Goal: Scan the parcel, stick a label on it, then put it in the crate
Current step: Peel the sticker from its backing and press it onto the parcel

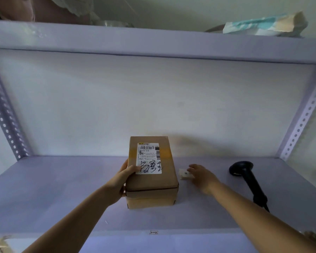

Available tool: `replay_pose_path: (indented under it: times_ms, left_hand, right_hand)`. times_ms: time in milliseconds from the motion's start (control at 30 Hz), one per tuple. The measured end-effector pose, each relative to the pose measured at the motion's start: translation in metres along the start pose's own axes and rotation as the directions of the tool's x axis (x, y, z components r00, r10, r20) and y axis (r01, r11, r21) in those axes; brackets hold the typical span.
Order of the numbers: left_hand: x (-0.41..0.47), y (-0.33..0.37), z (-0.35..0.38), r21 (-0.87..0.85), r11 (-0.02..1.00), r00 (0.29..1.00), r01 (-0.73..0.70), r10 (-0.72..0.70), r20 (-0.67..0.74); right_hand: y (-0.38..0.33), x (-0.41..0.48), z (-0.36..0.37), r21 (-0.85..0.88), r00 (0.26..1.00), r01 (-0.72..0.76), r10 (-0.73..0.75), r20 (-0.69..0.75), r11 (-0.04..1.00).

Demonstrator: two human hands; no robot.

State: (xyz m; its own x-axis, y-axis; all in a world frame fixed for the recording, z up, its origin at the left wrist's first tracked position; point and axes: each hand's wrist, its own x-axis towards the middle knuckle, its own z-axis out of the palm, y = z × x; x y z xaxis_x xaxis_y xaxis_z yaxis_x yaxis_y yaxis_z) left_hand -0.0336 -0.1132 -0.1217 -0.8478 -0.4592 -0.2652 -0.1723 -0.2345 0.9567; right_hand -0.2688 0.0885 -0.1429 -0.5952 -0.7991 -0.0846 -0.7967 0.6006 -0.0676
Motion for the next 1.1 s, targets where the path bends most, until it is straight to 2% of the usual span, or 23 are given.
replay_pose_path:
  times_ms: [133,333,467,633,767,900,1033,1100]
  left_hand:
    - [-0.001,0.001,0.003,0.003,1.0,1.0,0.019,-0.019,-0.002]
    - [-0.002,0.005,0.005,0.036,0.998,0.998,0.057,-0.058,0.026]
    - [-0.003,0.008,0.01,0.06,0.995,0.995,0.075,-0.079,0.066]
    - [-0.003,0.007,0.017,0.07,0.995,0.992,0.072,-0.079,0.101]
    - [-0.005,0.005,0.017,0.059,0.996,0.992,0.066,-0.072,0.108]
    - [-0.009,0.006,0.02,0.055,0.997,0.992,0.06,-0.066,0.106]
    - [-0.012,0.007,0.024,0.02,0.998,0.993,0.065,-0.067,0.093]
    - [-0.015,0.008,0.026,0.029,0.997,0.993,0.072,-0.074,0.096]
  right_hand:
    - [-0.008,0.011,0.007,-0.117,0.999,0.025,-0.02,0.043,0.993]
    - [-0.009,0.013,0.012,-0.269,1.0,0.002,0.0,0.008,0.963]
    - [-0.005,0.015,0.009,-0.275,0.997,0.083,-0.077,0.032,0.958]
    - [0.001,0.011,0.015,-0.26,0.99,0.098,-0.121,-0.074,0.961]
    - [-0.003,0.002,0.015,-0.237,0.979,0.019,-0.065,-0.191,0.971]
    - [-0.004,0.002,0.007,-0.249,0.985,-0.018,-0.026,-0.173,0.968]
    - [-0.006,0.001,0.0,-0.159,0.988,-0.016,-0.01,-0.157,0.987]
    - [-0.007,-0.003,-0.002,-0.065,0.967,-0.014,-0.003,-0.254,0.998]
